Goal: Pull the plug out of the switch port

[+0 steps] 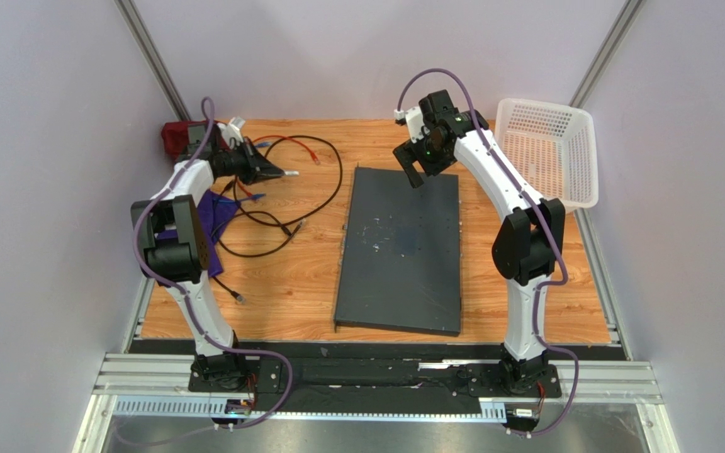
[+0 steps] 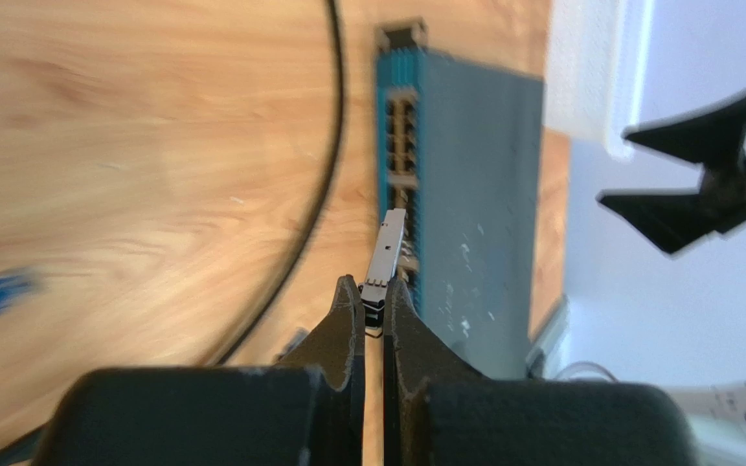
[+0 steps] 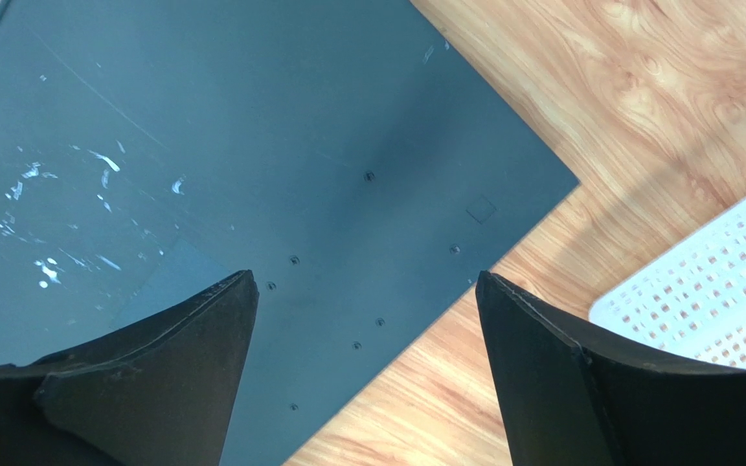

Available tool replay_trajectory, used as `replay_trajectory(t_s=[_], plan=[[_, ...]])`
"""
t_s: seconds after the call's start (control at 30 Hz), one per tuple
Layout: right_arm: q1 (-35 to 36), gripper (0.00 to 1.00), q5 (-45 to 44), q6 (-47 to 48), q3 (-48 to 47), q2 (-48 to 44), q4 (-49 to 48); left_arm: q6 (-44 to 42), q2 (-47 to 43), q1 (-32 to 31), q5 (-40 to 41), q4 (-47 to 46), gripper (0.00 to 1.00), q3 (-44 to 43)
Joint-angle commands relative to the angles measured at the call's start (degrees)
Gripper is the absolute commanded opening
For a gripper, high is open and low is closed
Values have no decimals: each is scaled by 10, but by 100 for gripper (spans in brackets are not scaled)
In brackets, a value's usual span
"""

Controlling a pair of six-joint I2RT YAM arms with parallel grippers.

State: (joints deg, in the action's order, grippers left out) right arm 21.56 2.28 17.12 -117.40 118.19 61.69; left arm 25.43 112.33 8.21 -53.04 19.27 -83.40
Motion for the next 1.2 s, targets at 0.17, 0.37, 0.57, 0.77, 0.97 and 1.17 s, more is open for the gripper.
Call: replay_trajectory(t_s=[0.17, 0.37, 0.57, 0.77, 0.97, 1.17], plan=[[15, 88, 10, -9, -45, 29, -3, -36, 39, 48, 112, 65, 0, -88], [19, 88, -8, 0, 6, 0, -5, -12, 97, 47, 47, 32, 1, -107], [27, 88, -40, 12, 38, -15, -10, 15, 137, 30, 37, 9, 19, -111], [34, 89, -62, 15, 68, -28, -15, -46, 136, 20, 182, 112, 52, -217], [48, 89, -68, 13, 83, -29, -17, -82, 78, 16, 169, 135, 55, -217], [57, 89, -50, -9, 76, -18, -15, -61, -7, -10, -19, -11, 55, -50]])
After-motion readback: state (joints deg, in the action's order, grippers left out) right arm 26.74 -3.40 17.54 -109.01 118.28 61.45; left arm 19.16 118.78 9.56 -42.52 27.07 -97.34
